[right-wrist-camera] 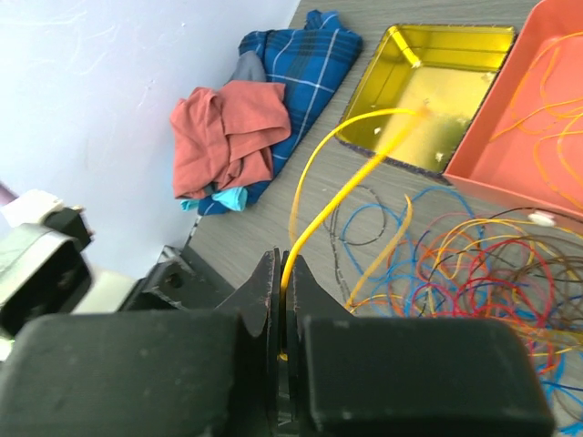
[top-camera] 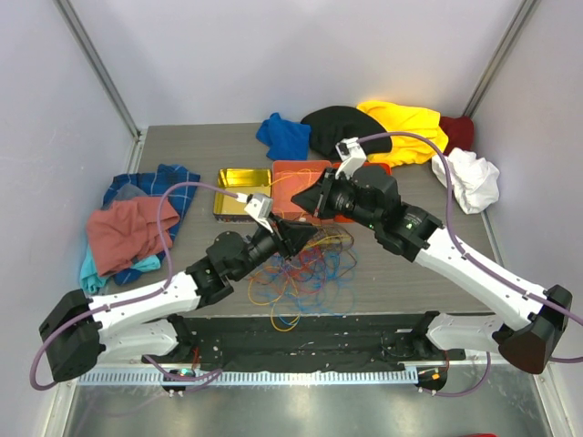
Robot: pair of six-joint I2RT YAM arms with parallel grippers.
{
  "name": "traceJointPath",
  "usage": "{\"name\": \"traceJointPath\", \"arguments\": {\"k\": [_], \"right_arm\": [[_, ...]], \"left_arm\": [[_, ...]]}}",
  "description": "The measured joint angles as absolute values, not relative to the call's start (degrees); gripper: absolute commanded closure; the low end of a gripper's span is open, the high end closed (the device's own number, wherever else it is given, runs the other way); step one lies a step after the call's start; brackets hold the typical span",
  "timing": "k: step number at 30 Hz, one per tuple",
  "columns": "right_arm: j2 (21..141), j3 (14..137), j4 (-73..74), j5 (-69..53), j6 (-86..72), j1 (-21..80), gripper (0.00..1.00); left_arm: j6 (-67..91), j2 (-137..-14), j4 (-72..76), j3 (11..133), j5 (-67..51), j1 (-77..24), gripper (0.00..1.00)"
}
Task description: Untangle the cables
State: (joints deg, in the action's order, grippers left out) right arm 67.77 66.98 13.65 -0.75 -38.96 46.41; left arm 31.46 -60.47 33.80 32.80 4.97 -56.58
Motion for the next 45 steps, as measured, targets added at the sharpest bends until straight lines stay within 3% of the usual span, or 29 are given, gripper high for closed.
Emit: {"name": "traceJointPath", "arguments": {"k": [4,8,11,13,14,22,23,25,40,45], "right_arm": [[67.8,65.4,12.4,-2.3,-40.4,46.4,0.99],[67.7,64.1,12.2,-2.9,-41.0,46.4,0.99],[66.8,63.7,12.4,-2.9,-41.1,46.4,0.99],[65.8,63.7,12.4,-2.9,-41.1,46.4,0.99],[65.1,63.6,12.4,-2.9,-41.1,46.4,0.99],[56.4,56.8,15.3,2.8,-39.0,46.4,0.99],[55.0,55.1,16.3,4.0,-38.8,46.4,0.99],[52.2,51.3,17.8,6.6,-38.6,46.4,0.99],[43.1,33.8,23.5,15.7,-43.9,46.4,0.99],[43.8,26.9,22.9,15.3,-46.9,46.4,0.88]], "left_arm": [[31.5,-63.2,34.8,32.8,6.2,-56.6,0.81],[31.4,-64.9,34.9,32.8,7.7,-56.6,0.95],[31.3,-64.9,34.9,32.8,8.6,-56.6,0.97],[31.3,-64.6,34.9,32.8,9.0,-56.6,0.91],[31.3,-64.3,34.6,32.8,9.1,-56.6,0.81],[31.5,-53.7,25.5,32.8,8.8,-56.6,0.58],[31.4,-53.0,24.8,32.8,8.8,-56.7,0.51],[30.9,-51.5,22.5,32.8,8.2,-56.7,0.45],[34.6,-60.1,8.7,32.9,9.1,-57.1,0.43],[35.7,-60.4,8.8,32.9,9.3,-57.1,0.43]]}}
